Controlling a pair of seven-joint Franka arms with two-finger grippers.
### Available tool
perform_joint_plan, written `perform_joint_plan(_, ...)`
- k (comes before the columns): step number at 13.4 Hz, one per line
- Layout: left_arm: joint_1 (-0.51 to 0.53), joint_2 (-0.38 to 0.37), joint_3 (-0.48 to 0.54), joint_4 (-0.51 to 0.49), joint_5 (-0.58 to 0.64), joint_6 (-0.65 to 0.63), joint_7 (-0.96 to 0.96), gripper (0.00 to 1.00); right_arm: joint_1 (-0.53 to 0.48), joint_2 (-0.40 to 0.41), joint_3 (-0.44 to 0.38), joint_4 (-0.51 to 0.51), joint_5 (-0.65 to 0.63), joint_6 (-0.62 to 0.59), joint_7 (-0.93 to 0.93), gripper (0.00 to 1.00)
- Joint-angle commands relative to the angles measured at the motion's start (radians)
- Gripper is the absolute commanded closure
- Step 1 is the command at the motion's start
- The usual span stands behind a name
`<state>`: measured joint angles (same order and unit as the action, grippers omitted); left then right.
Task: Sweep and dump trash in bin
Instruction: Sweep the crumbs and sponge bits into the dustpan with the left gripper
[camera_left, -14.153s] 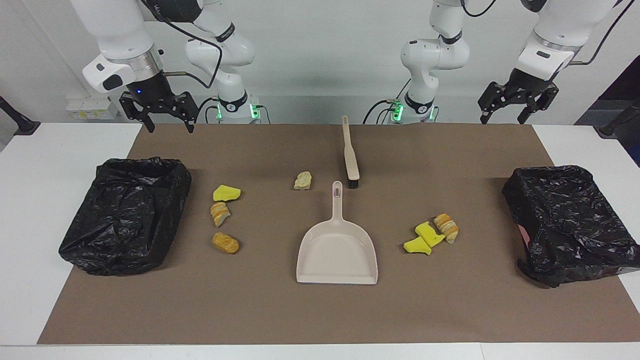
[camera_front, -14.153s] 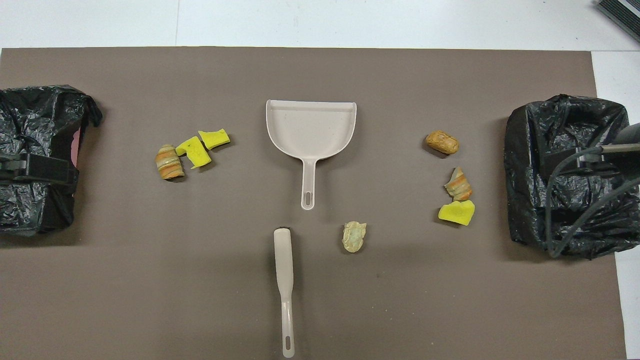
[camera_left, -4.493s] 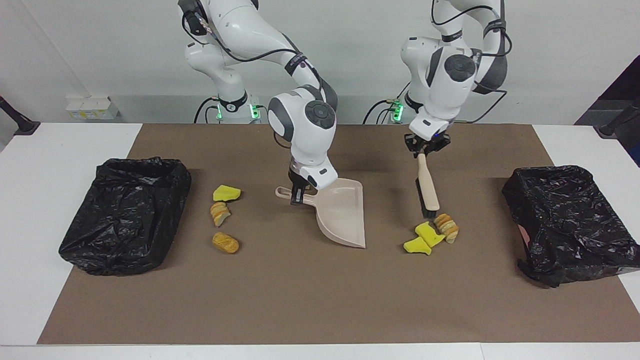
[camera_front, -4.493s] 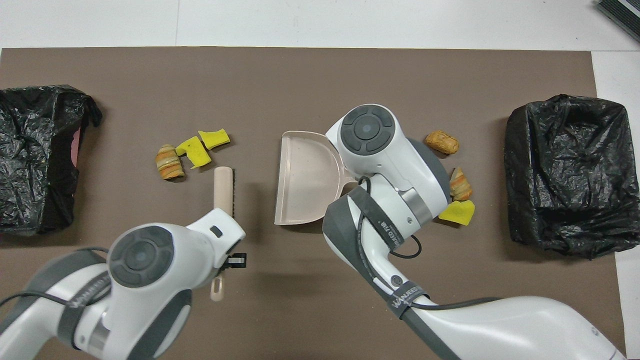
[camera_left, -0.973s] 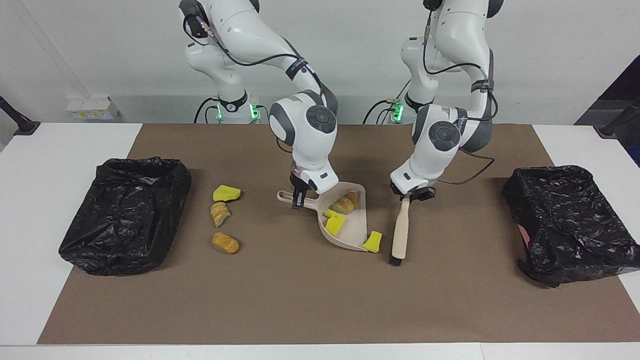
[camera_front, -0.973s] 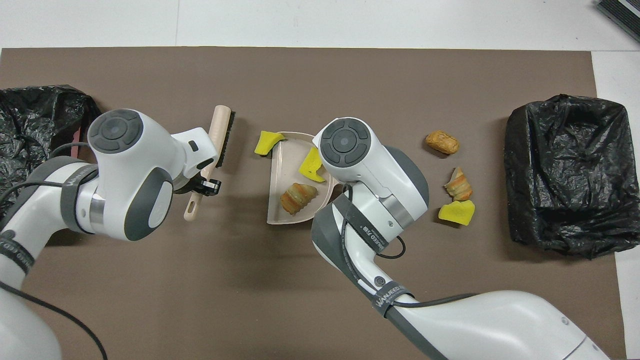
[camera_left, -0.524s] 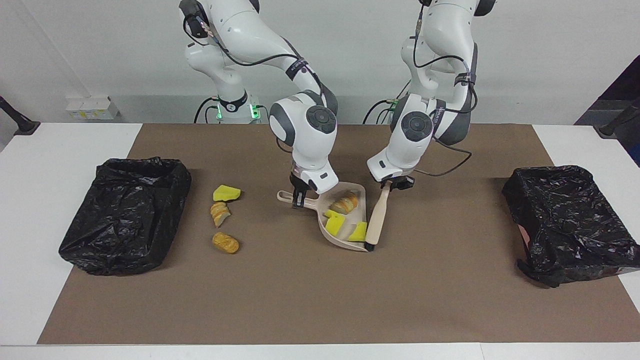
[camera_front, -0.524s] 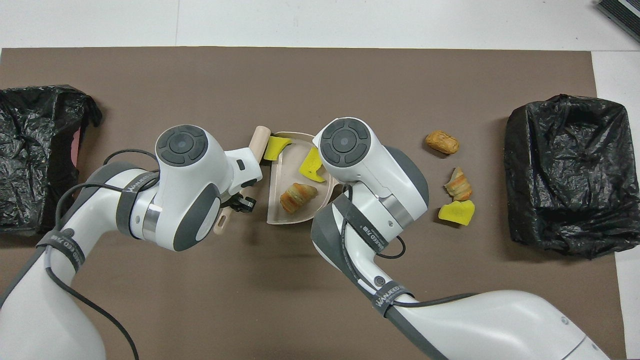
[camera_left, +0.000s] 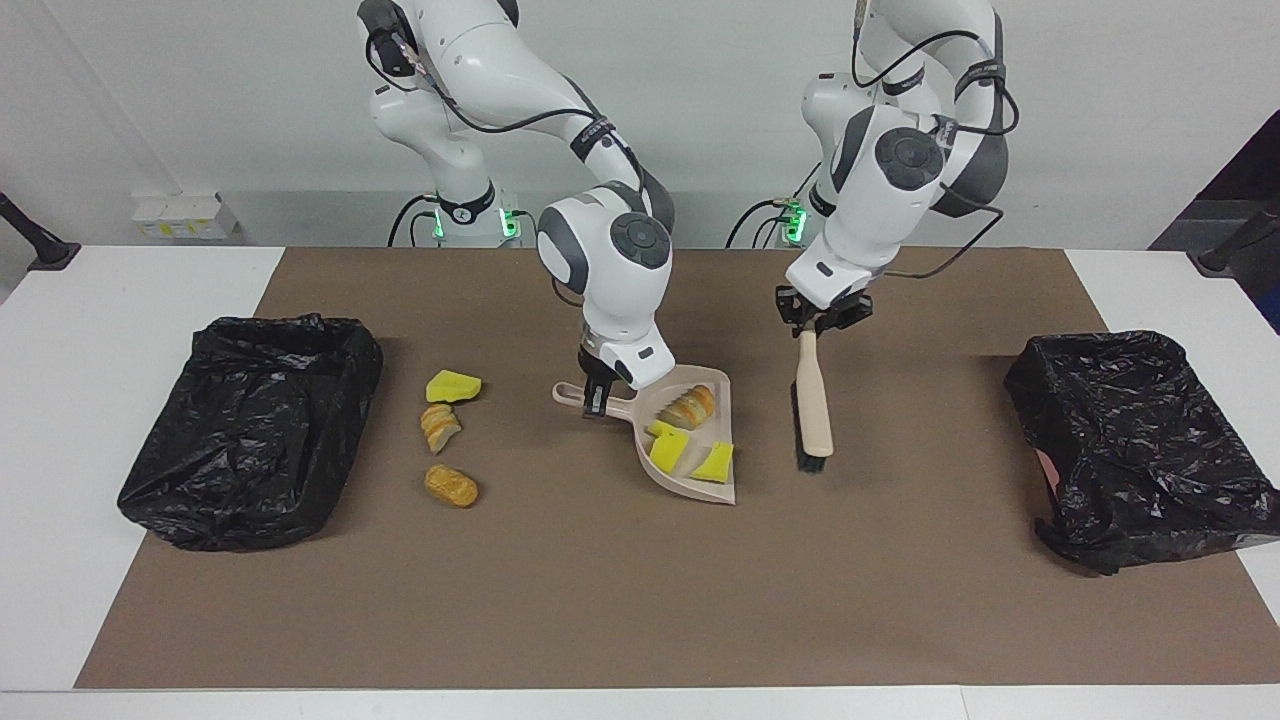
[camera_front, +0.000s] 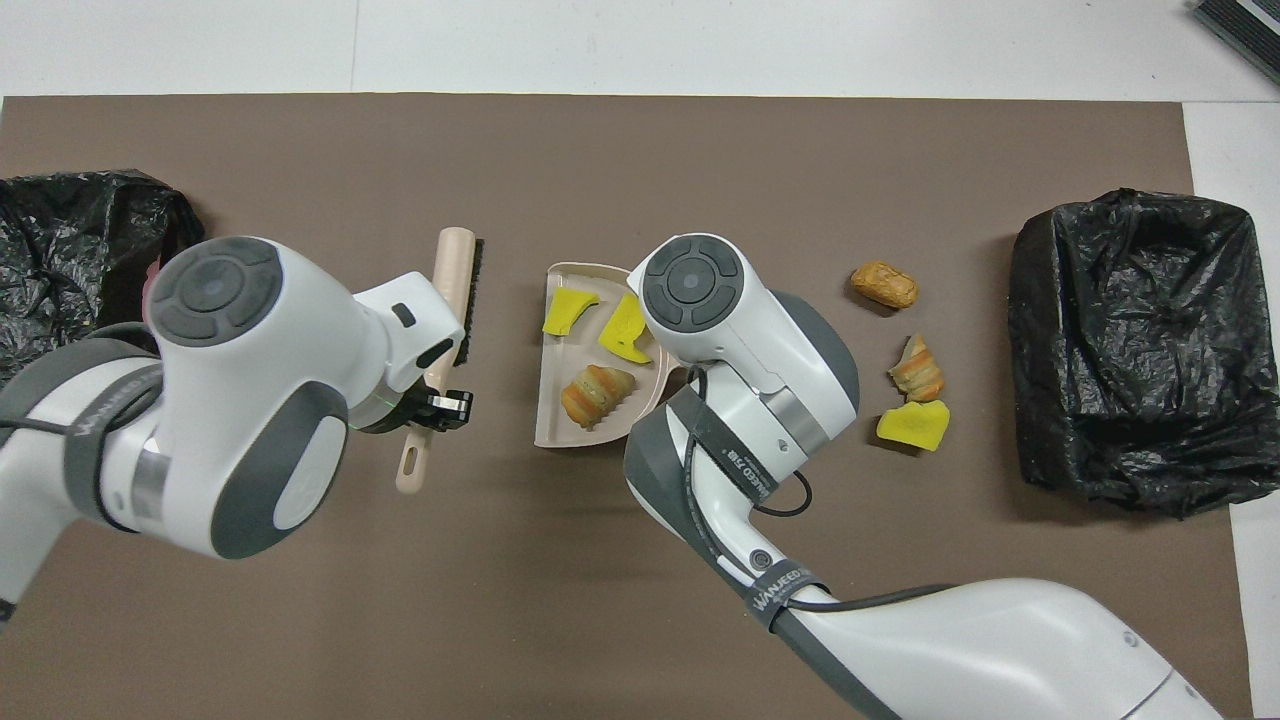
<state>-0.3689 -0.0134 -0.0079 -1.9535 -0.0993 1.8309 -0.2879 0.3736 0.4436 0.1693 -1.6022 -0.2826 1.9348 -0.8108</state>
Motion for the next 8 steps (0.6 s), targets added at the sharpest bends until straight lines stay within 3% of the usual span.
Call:
perform_joint_plan(1,0.002,-0.056,-0.004,-0.030,-0.007,-0.064,-0.157,1.00,-0.054,-0.040,0.009,0.008,-0.017,-0.005,-0.025,1.00)
perform_joint_plan(3,-0.013,-0.080,-0.014,-0.068,-0.004,-0.049,-0.155,1.00,-0.109,-0.086,0.010,0.010,-0.015,-0.031,-0.089,1.00)
perform_joint_plan(5,-0.094,-0.143,-0.015,-0.178,-0.003,0.063,-0.160,1.00,-0.188,-0.136,0.009,0.013,0.020,-0.054,-0.180,1.00)
perform_joint_plan(8,-0.230,-0.146,-0.017,-0.246,-0.005,0.096,-0.247,1.00,-0.312,-0.152,0.007,0.082,0.072,-0.121,-0.345,1.00)
